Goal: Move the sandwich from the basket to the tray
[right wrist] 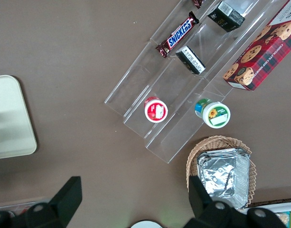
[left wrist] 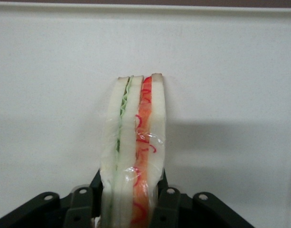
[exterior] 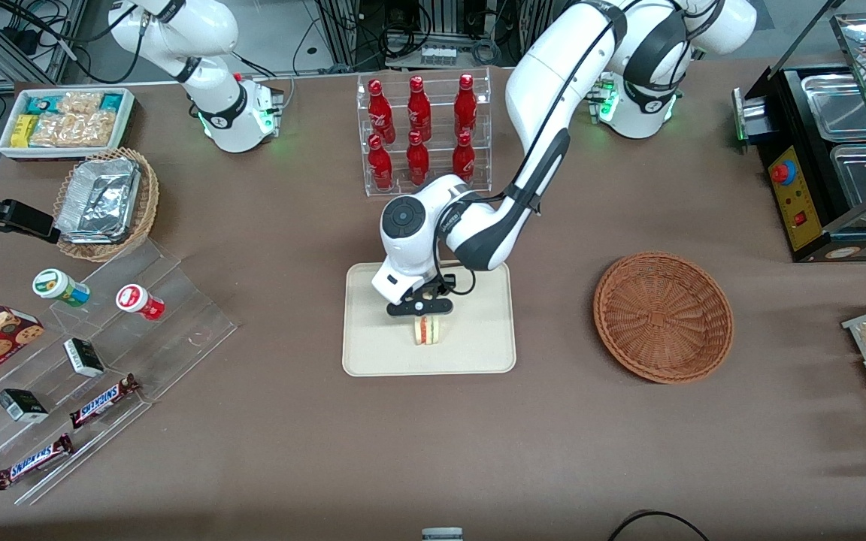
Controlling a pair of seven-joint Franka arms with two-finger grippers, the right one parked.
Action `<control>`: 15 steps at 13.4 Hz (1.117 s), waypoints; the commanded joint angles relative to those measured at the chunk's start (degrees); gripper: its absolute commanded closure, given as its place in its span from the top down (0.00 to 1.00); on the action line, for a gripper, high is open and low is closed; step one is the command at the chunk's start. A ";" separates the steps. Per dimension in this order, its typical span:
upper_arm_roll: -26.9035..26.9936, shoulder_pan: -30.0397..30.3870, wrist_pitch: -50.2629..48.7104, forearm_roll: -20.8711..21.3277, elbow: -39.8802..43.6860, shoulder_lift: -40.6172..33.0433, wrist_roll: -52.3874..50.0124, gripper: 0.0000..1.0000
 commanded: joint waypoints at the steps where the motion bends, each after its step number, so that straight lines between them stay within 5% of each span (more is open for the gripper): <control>1: 0.53 1.18 -2.09 -0.12 0.82 -3.17 -2.63 0.99; 8: 0.62 6.72 -26.25 0.14 -1.55 -21.35 -6.33 0.99; 15: 0.53 20.15 -43.65 -0.04 -5.08 -38.59 14.02 0.99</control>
